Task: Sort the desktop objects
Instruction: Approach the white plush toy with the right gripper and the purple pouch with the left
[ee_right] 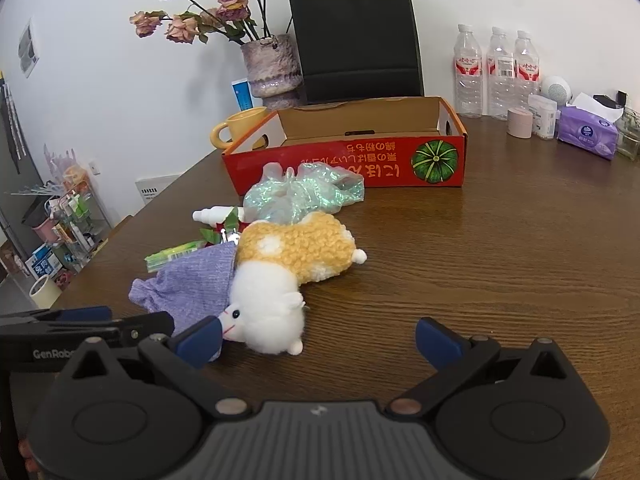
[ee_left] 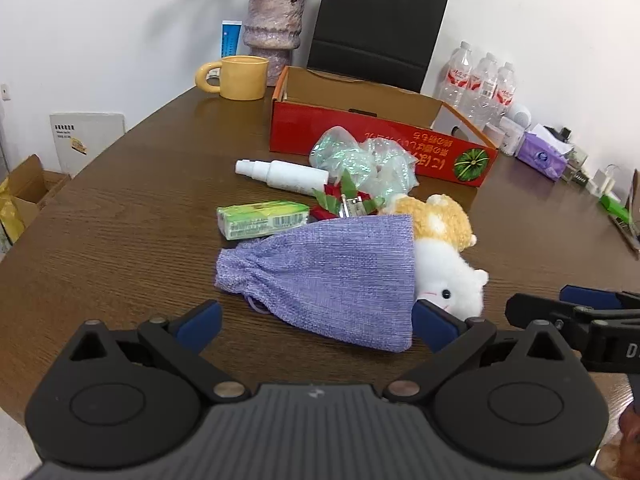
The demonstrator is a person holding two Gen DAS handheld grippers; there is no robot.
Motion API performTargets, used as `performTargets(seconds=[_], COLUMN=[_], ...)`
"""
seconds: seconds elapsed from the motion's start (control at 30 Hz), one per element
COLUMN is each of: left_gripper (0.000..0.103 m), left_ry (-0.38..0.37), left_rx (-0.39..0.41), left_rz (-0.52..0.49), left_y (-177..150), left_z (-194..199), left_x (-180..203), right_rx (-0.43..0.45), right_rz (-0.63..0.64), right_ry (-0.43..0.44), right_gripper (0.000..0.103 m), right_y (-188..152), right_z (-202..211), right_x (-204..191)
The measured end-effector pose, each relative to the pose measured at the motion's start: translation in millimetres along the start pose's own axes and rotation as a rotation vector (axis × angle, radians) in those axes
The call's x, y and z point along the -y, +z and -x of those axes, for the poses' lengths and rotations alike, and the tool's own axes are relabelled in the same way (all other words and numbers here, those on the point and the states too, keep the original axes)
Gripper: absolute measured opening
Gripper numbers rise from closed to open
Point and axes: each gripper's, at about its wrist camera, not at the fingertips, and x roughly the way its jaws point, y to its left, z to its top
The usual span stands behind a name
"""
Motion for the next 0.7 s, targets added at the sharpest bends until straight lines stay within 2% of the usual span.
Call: performTargets(seconds=[0.33, 0.7], left_gripper=[0.103, 0.103], left_ry=[-0.061, -0.045], left_rx=[0.021, 0.001], left_rz=[0.009, 0.004], left_y=[-4.8, -5.5], left_z=[2.4, 0.6], left_x=[0.0, 3.0], right_rx=[0.000, 0.004], right_rz=[-0.023, -0.018], right_ry=[0.021, 0.017], right_gripper=[0.103, 0.103], right_y=[-1.0, -2.9], right_z=[0.5, 1.4], right_x=[3.5, 8.7])
